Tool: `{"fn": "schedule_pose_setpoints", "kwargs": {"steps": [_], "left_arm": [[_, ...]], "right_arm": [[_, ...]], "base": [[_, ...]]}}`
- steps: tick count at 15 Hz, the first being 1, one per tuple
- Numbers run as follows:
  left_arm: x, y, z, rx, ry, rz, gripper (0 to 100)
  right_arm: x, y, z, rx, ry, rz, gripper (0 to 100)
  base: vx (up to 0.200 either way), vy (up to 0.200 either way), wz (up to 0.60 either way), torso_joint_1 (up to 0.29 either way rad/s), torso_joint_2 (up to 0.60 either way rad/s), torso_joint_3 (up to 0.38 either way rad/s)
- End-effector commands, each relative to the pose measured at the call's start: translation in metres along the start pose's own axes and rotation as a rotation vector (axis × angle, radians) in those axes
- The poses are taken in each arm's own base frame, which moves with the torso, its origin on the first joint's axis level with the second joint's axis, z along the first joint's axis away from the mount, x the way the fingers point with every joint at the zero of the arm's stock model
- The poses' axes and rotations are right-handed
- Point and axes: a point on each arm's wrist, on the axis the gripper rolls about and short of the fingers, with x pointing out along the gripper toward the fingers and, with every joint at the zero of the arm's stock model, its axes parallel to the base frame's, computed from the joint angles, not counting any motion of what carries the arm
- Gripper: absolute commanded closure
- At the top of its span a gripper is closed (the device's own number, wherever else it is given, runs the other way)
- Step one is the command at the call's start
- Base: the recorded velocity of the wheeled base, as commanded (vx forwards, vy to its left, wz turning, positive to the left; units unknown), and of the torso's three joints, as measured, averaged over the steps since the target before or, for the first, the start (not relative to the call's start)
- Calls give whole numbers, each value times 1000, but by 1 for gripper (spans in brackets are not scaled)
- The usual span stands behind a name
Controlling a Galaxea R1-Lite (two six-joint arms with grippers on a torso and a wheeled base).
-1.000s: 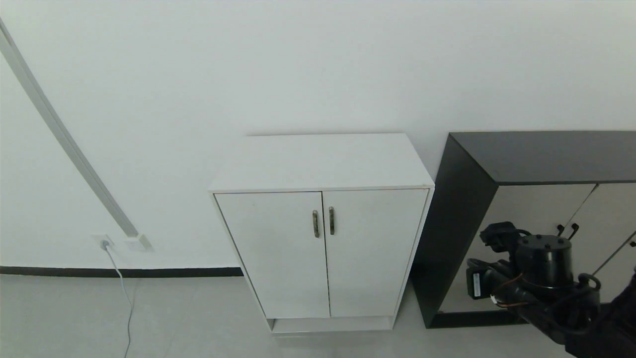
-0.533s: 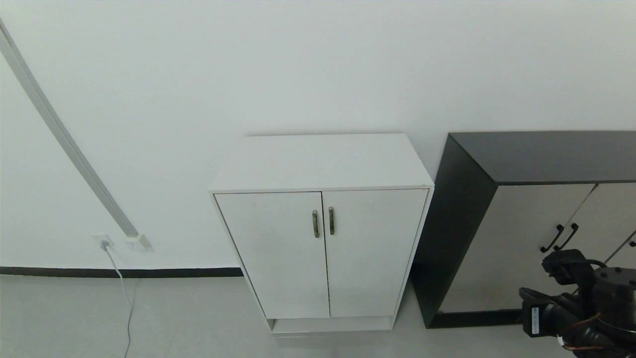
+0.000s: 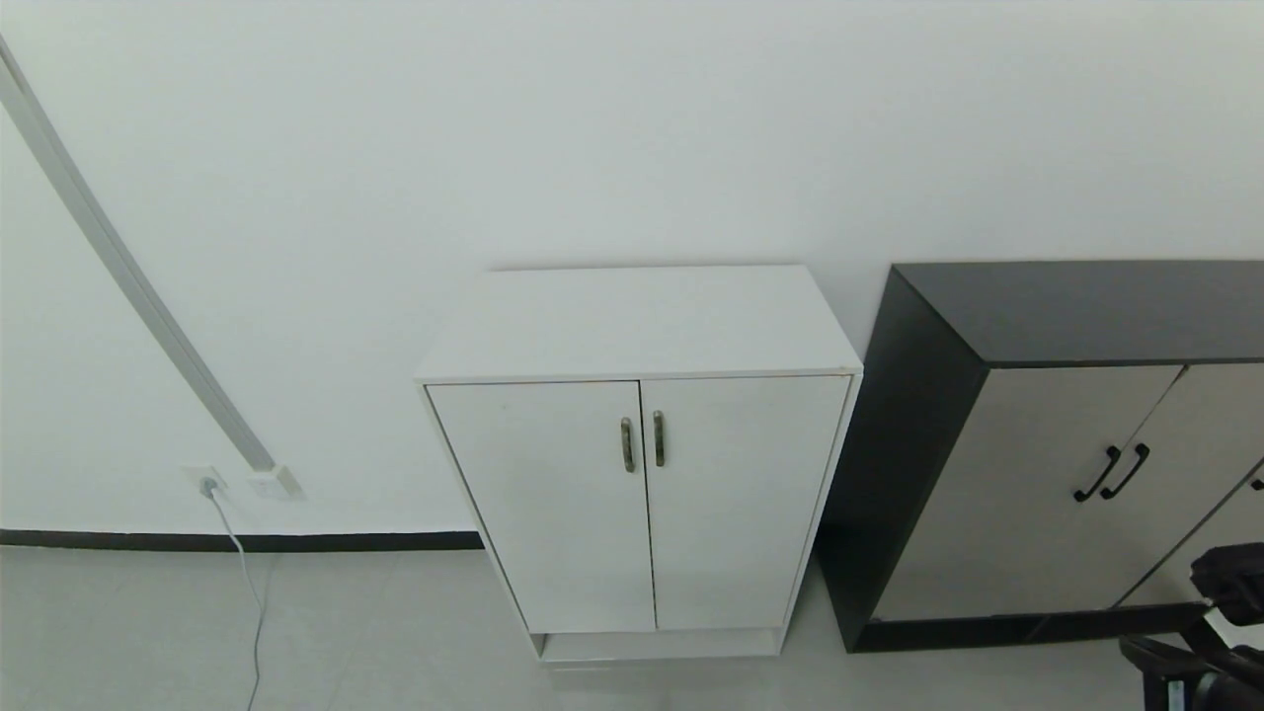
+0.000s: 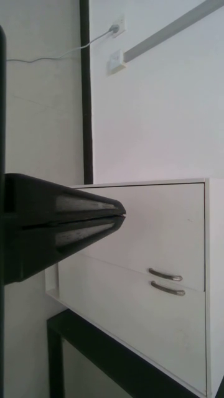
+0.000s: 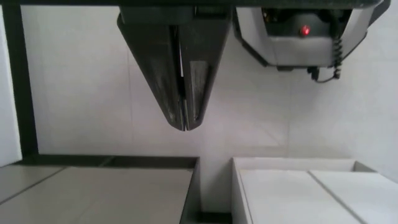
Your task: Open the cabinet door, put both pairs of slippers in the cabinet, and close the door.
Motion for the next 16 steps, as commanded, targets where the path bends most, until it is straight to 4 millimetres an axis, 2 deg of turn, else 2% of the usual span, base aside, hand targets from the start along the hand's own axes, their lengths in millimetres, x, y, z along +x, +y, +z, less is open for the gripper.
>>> {"fn": "schedule_pose_setpoints", "kwargs": {"steps": [1, 4, 8, 11, 16], "left_arm": [[0, 0, 0, 0, 1, 0, 100], [0, 0, 0, 0, 1, 0, 100], [0, 0, 0, 0, 1, 0, 100], [0, 0, 0, 0, 1, 0, 100], [0, 0, 0, 0, 1, 0, 100]], "right_arm": [[-38, -8, -6, 21, -97, 11, 100], [-59, -11, -23, 8, -80, 89, 100], [-70, -13, -36, 5, -64, 116, 100], [-86, -15, -61, -8, -23, 175, 100], [-90, -15, -66, 17, -43, 197, 100]], "base": [[0, 0, 0, 0, 0, 0], [0, 0, 0, 0, 0, 0], [0, 0, 0, 0, 0, 0], [0, 0, 0, 0, 0, 0], [0, 0, 0, 0, 0, 0]]}}
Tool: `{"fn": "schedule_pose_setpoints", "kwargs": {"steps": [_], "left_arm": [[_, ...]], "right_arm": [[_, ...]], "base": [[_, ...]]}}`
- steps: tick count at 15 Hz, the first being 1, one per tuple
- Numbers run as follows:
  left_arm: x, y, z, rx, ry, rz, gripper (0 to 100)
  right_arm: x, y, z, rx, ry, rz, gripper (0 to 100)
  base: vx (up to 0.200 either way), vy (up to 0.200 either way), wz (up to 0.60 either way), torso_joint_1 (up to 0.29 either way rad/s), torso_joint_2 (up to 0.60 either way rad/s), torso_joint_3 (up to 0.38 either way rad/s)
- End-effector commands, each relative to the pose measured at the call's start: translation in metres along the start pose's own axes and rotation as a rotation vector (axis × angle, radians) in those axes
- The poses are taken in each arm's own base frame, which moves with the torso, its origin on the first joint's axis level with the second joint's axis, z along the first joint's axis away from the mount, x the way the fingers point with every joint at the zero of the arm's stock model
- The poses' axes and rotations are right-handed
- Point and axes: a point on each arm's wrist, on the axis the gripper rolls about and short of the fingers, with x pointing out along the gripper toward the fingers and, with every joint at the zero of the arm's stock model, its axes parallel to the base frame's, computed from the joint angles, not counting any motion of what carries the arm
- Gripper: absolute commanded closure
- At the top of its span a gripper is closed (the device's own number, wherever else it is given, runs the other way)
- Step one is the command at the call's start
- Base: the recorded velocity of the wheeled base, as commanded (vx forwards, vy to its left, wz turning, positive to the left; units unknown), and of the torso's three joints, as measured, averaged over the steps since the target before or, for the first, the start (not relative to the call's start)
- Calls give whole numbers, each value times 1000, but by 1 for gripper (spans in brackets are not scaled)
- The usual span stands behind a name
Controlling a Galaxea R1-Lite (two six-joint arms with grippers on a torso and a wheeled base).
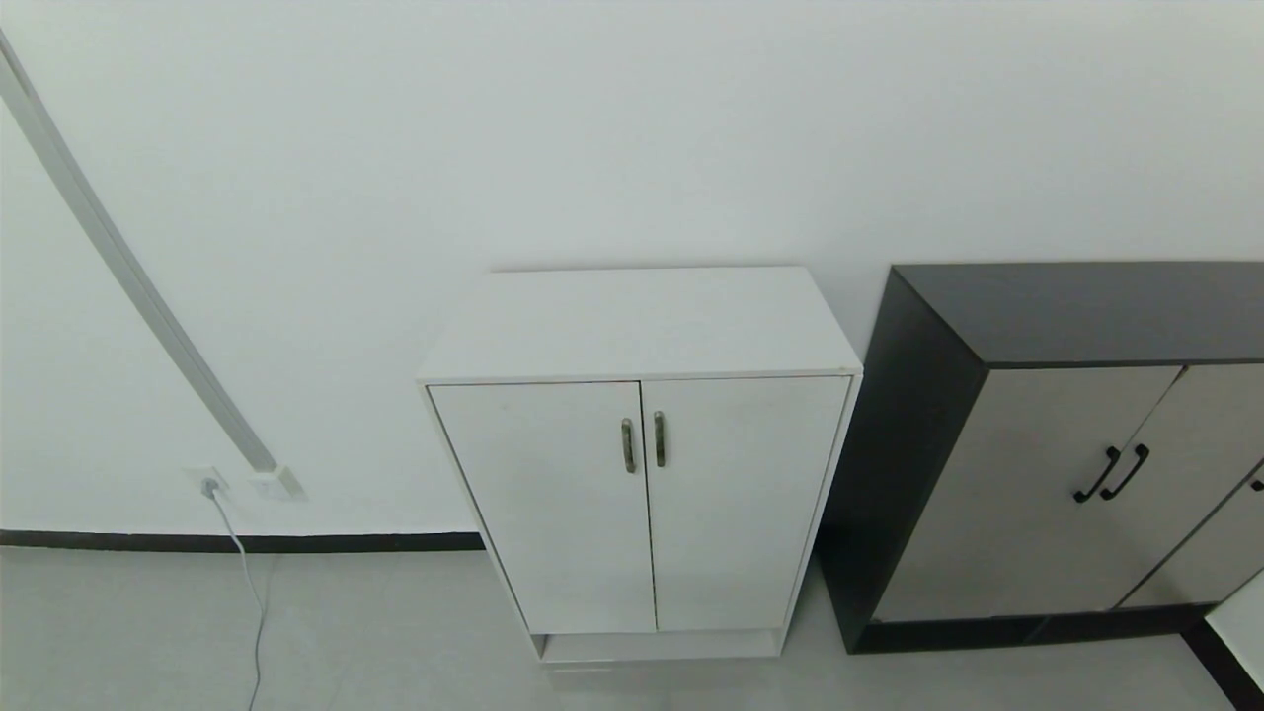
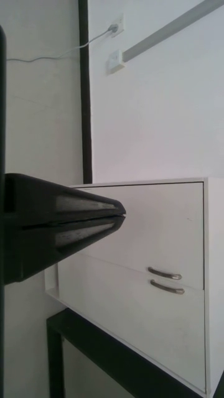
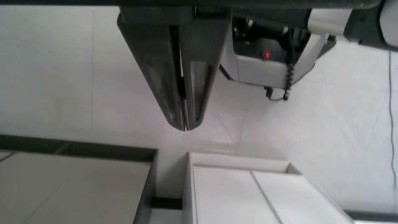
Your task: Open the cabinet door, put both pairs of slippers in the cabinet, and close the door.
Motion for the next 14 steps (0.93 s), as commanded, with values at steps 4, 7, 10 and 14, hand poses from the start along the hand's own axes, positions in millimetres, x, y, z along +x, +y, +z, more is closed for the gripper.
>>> {"fn": "schedule_pose_setpoints", "kwargs": {"steps": [4, 7, 10, 14], "left_arm": [[0, 0, 0, 0, 1, 0, 100], [0, 0, 0, 0, 1, 0, 100], [0, 0, 0, 0, 1, 2, 100], [0, 0, 0, 0, 1, 2, 100]], "right_arm": [[-9, -1, -6, -19, -105, -5, 100], [-13, -1, -8, -1, -163, -41, 100], [-21, -1, -12, 33, -280, -119, 100], [-32, 1, -21, 39, -452, -156, 100]], "base": [[0, 0, 0, 0, 0, 0], [0, 0, 0, 0, 0, 0], [0, 0, 0, 0, 0, 0], [0, 0, 0, 0, 0, 0]]}}
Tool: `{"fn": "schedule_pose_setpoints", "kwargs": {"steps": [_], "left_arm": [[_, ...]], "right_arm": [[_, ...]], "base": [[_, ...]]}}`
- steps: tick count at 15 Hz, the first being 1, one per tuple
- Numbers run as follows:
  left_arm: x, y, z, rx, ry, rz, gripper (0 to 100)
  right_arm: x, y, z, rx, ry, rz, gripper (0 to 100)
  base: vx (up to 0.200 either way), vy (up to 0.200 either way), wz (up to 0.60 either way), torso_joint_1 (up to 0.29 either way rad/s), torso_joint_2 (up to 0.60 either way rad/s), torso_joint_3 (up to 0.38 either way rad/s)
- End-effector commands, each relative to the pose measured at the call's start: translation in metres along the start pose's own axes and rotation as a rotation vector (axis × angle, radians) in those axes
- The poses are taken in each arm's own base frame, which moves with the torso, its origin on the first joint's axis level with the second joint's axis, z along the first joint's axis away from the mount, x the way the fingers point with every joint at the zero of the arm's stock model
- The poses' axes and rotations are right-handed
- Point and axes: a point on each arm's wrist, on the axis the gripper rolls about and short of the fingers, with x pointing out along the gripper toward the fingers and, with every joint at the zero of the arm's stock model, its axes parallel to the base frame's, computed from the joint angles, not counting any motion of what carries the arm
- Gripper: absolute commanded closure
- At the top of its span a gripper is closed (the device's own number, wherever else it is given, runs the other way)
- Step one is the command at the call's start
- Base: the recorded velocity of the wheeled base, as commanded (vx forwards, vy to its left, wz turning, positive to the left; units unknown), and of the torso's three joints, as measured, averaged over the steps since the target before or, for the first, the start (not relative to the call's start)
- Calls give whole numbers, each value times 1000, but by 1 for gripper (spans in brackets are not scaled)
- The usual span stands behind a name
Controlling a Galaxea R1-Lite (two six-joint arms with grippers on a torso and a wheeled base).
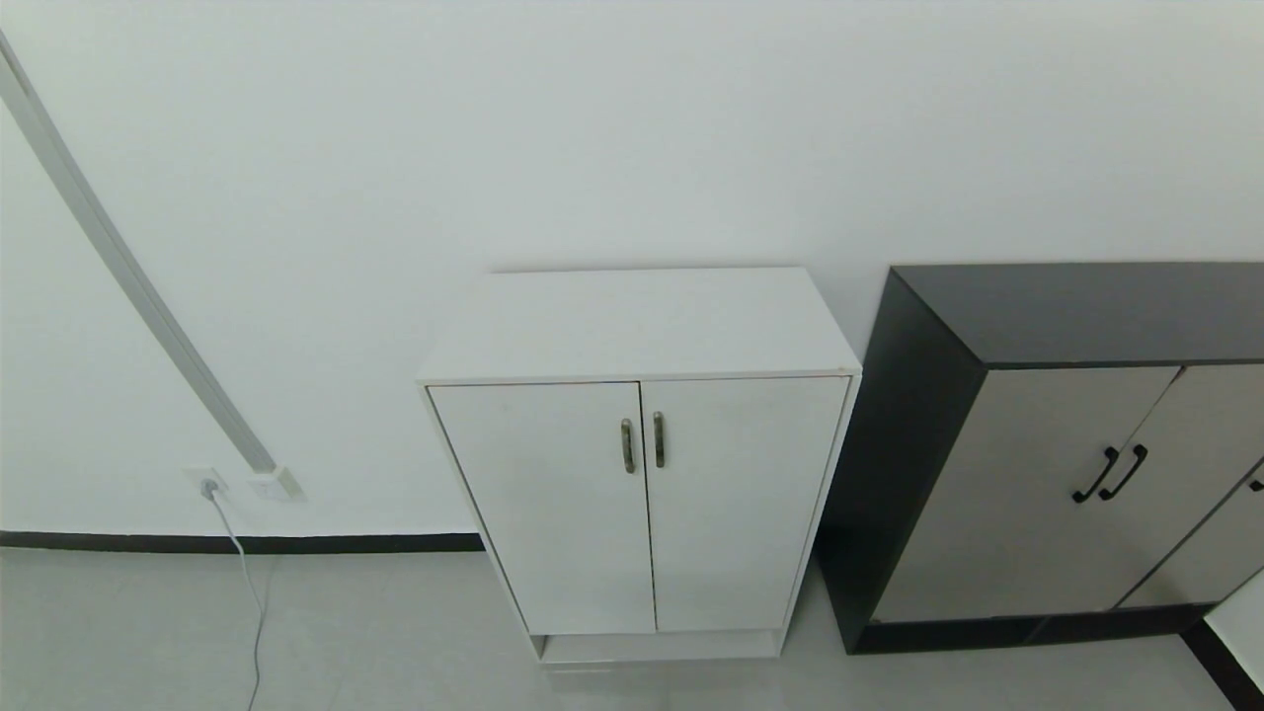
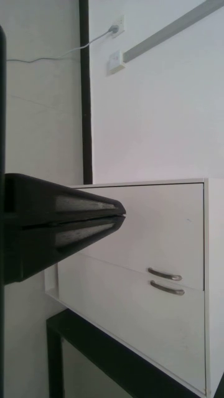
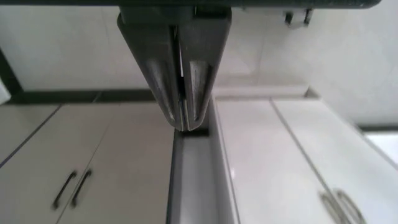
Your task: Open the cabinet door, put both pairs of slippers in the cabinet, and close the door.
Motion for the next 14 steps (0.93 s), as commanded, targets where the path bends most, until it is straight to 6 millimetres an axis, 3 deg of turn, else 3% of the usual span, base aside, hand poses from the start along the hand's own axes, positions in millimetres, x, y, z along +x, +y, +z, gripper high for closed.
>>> {"fn": "schedule_pose_setpoints", "kwargs": {"steps": [1, 14], "left_arm": [[0, 0, 0, 0, 1, -1, 100], [0, 0, 0, -2, 1, 1, 100]], "right_arm": [[-9, 0, -3, 6, -119, -21, 100], [-13, -1, -4, 91, -186, -122, 100]], "base": [[0, 0, 0, 0, 0, 0], [0, 0, 0, 0, 0, 0]]}}
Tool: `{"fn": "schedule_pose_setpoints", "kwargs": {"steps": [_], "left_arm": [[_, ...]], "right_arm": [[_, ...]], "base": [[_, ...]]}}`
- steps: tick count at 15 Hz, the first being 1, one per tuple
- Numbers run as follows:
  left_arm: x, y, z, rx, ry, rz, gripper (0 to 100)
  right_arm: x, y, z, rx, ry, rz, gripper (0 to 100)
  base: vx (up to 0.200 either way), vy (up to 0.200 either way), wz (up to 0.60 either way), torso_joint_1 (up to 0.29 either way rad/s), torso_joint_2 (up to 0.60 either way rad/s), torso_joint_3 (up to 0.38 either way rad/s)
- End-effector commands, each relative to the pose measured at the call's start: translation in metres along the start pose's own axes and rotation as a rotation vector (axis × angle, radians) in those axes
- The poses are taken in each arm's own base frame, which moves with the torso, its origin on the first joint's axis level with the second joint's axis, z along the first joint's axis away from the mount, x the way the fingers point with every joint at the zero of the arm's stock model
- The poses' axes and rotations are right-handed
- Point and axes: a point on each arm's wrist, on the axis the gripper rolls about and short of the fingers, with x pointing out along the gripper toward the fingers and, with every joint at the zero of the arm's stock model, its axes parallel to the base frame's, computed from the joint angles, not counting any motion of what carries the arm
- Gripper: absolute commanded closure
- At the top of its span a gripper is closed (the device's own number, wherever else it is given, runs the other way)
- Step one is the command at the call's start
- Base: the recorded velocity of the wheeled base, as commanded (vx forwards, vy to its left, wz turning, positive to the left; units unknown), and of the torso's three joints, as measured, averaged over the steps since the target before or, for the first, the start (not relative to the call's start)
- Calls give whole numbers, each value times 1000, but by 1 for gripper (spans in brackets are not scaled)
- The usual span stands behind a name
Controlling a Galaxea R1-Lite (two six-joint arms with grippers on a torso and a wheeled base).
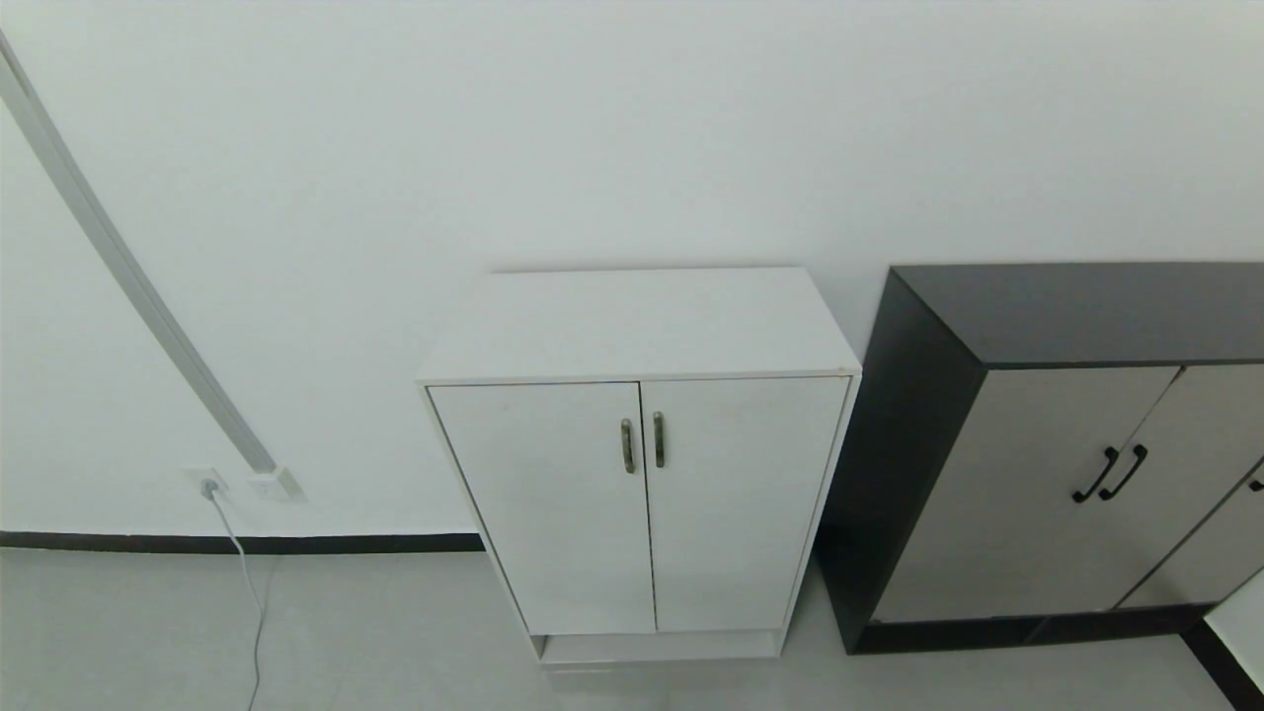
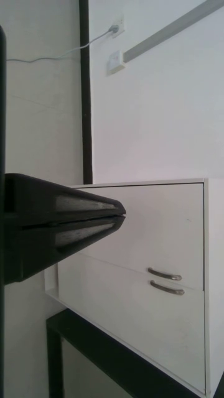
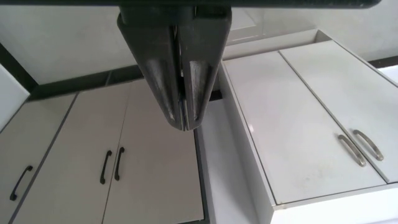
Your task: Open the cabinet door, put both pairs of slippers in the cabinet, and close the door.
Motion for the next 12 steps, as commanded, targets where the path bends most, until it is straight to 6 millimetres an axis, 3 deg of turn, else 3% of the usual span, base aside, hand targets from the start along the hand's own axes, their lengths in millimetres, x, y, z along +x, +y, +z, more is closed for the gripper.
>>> {"fn": "schedule_pose_setpoints", "kwargs": {"steps": [1, 12], "left_arm": [[0, 0, 0, 0, 1, 1, 100], [0, 0, 0, -1, 1, 1, 100]], "right_arm": [[0, 0, 0, -1, 3, 0, 100], [0, 0, 0, -13, 3, 3, 100]], "base": [[0, 0, 0, 0, 0, 0], [0, 0, 0, 0, 0, 0]]}}
